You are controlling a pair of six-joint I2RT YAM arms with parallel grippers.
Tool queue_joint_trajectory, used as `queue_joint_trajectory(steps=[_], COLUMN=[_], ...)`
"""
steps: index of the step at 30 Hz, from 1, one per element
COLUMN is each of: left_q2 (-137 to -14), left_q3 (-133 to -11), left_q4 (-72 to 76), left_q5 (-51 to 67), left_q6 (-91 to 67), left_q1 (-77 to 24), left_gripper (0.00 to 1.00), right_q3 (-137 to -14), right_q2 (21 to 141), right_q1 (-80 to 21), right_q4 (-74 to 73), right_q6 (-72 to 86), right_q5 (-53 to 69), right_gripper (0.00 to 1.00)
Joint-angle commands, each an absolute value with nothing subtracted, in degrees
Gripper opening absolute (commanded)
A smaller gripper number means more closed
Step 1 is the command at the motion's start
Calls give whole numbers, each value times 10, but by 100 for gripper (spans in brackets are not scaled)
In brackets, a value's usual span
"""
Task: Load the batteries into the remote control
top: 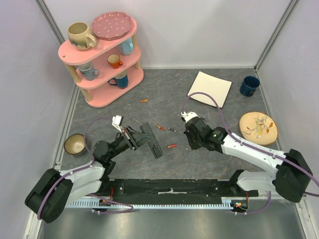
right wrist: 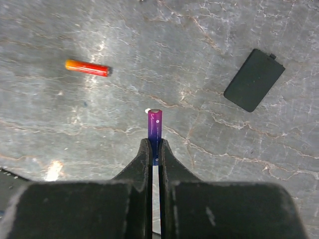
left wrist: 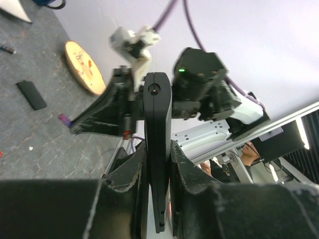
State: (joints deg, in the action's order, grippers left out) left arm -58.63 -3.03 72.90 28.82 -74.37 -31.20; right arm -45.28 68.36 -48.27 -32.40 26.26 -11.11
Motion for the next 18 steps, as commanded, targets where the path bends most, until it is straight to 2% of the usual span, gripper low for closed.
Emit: queue_joint_trajectory(steps=[1,6,9,12,18], left_q2=[-527,-400,-324,-278,-222], left_q3=[33,38,40,46,58], left_q4=[734,592,510,471,446], left_q5=[316,310,301,295,301], left_q6=[-736,-701,-684,-676,-681], left_q1=[-309,-309,-309,-309,-309], left_gripper=[2,2,2,2,2], right_q3=[-458,-429,-453,-500,-533], right_q2=[720,709,742,806,892], right_q1=[-482,-482,-481,-482,-475], right_q4=[-257,-179,-175,-190,-99], right_q6=[202,86,16,-30,-137], right_q5=[-137,-98,-121,-167,-135], right_gripper=[0,0,0,0,0])
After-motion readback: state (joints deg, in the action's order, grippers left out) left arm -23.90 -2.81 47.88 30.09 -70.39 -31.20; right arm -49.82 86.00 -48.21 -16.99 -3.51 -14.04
